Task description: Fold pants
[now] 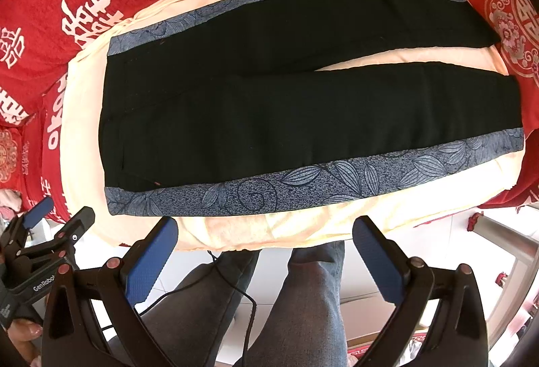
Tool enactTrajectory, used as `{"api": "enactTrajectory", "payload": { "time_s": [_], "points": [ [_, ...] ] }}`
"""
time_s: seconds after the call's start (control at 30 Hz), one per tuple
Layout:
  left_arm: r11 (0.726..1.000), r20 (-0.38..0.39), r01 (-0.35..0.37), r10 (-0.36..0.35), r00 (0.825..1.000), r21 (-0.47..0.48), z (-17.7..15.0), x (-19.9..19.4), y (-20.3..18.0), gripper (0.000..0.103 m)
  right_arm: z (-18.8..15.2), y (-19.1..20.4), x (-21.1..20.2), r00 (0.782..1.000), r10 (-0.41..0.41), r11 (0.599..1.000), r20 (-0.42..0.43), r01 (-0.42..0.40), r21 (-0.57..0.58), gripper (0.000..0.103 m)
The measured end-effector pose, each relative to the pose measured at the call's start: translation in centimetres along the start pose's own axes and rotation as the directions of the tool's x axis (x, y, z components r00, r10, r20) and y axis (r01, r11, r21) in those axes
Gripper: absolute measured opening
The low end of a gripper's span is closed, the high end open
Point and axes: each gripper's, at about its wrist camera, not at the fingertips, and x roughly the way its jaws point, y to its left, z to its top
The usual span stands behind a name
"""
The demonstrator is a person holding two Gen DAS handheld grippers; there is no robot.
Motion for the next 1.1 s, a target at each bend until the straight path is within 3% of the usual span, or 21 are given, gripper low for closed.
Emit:
{"api": "enactTrajectory", "payload": {
  "time_s": [0.63,1.1],
  "points": [
    [1.0,0.006,-0.024,0.024,1.0,0.012,0.1,-0.3,-0.6,0.103,0.3,-0.7,0.1,0.999,0.039,0.999,0.006,-0.039,0.016,0.103],
    [0.991,0.002,-0.087,0.087,0.996,-0.098,0.5,-1.0,-3.5,0.103,1.1,-4.4,0.4,0.994,0.105,0.993,-0.028,-0.106,-0.043,0.103]
  ]
}}
